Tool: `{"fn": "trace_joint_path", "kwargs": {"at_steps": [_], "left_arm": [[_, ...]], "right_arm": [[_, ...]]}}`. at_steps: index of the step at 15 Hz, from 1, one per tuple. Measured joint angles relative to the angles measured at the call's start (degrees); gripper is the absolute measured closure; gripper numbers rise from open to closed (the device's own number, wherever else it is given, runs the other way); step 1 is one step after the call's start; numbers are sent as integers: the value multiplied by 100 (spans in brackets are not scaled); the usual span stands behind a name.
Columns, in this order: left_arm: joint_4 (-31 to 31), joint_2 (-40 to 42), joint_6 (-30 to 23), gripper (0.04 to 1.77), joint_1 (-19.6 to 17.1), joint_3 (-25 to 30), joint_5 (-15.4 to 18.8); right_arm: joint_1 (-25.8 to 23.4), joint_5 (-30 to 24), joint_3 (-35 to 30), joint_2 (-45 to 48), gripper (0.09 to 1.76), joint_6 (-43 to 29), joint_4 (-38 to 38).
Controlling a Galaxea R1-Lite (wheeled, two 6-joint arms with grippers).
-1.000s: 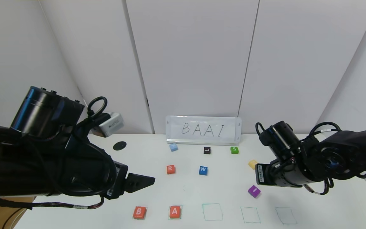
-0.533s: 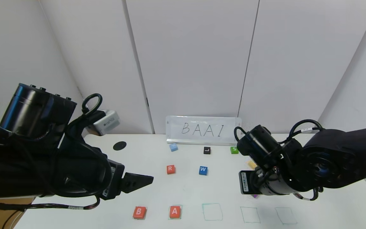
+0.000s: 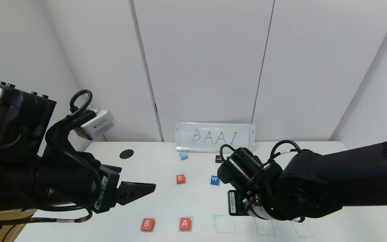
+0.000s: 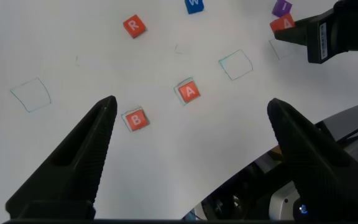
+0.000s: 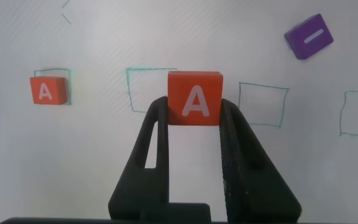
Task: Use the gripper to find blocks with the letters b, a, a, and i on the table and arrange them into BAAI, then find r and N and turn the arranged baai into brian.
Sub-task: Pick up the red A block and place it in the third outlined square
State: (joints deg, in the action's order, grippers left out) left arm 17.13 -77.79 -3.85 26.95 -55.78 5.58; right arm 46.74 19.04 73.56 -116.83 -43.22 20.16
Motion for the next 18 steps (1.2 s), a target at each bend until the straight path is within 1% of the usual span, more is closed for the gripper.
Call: {"fn": "trace_joint_path", "kwargs": {"at_steps": [2, 8, 18], "left_arm": [[2, 32, 49, 9, 5, 24, -4], [5, 138, 187, 9, 27, 63, 0], [17, 263, 219, 9, 176, 157, -12]], "right_arm": [[146, 2, 17, -98, 131, -88, -119], [307, 145, 28, -450, 131, -151, -265], [494, 72, 1, -758, 131, -176, -432]]}}
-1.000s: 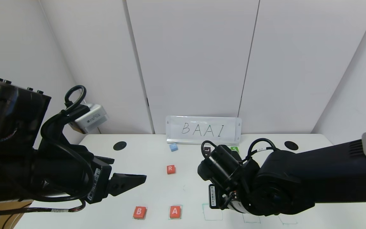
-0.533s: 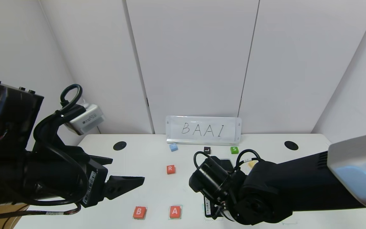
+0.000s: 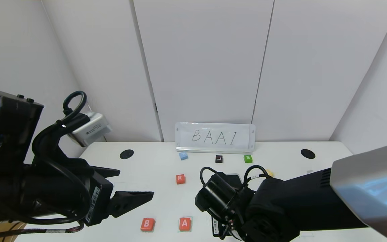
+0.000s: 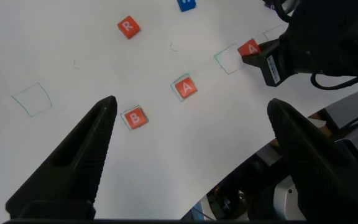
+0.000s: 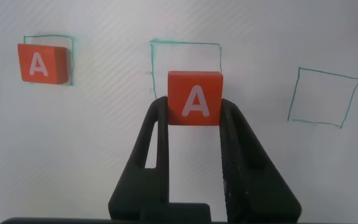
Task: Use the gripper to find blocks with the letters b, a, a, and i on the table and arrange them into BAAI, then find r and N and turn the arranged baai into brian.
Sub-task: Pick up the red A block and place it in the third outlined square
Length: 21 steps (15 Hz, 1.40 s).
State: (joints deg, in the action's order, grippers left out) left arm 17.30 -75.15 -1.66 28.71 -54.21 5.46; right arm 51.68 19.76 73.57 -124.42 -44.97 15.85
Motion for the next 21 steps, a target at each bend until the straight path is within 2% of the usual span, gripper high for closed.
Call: {"fn": "trace_joint_path", "kwargs": {"at_steps": [21], "left_arm": [[-30, 0, 137, 9, 61, 102, -7]], "right_arm": [[96, -33, -72, -540, 131, -108, -224]]}}
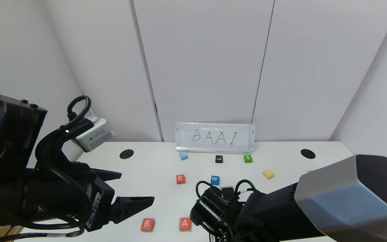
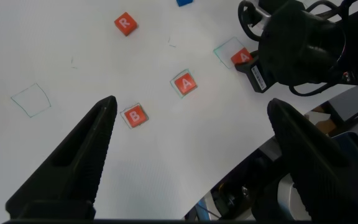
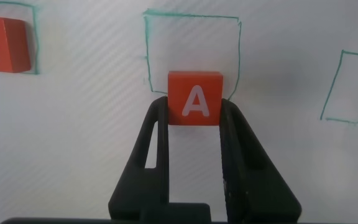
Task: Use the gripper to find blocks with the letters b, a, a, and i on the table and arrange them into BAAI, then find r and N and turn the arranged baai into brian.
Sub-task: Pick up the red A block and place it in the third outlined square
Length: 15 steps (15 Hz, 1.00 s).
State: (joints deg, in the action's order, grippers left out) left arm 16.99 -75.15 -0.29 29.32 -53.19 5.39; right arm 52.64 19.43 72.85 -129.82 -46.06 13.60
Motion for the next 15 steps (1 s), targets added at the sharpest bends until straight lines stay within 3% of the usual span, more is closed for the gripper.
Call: {"fn": "trace_joint_path", "kwargs": {"at_steps": [15], "left_arm": [[5, -6, -6, 9, 94, 29, -2]], "right_arm": [[-61, -11, 40, -108, 131, -68, -173]]}}
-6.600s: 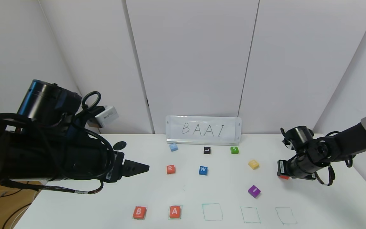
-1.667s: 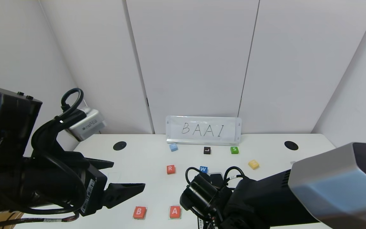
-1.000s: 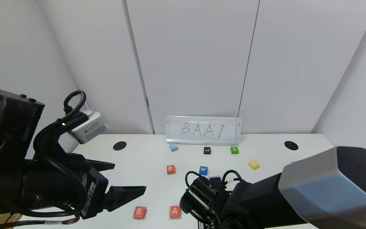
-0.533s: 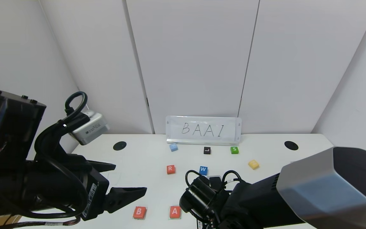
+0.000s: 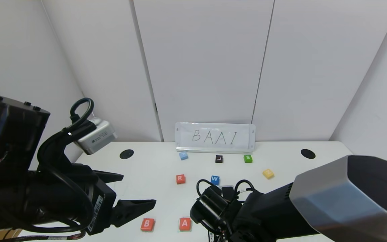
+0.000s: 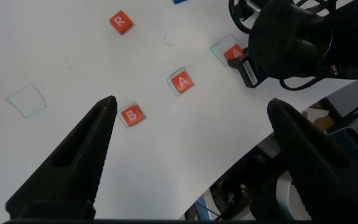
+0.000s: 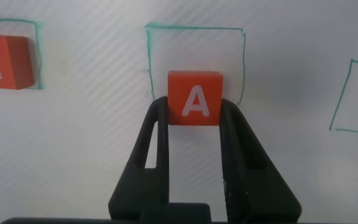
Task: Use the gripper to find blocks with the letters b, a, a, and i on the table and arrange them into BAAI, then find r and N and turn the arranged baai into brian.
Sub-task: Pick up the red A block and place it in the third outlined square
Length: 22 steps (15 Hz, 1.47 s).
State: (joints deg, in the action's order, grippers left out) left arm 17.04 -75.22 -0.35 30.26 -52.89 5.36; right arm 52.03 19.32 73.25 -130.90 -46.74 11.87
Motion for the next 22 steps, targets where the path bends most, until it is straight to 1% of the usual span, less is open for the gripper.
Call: {"fn": "trace_joint_path", "kwargs": {"at_steps": [9, 13, 22], "left_arm": [[-2, 0, 4, 9, 22, 26, -1], [0, 6, 4, 9, 24, 26, -1], [-7, 13, 4, 9, 102, 34, -17]], "right_arm": [[-44, 9, 17, -9, 131, 0, 0], [-66, -26, -18, -13, 131, -4, -249], [-90, -20, -33, -20, 131, -1, -241]]}}
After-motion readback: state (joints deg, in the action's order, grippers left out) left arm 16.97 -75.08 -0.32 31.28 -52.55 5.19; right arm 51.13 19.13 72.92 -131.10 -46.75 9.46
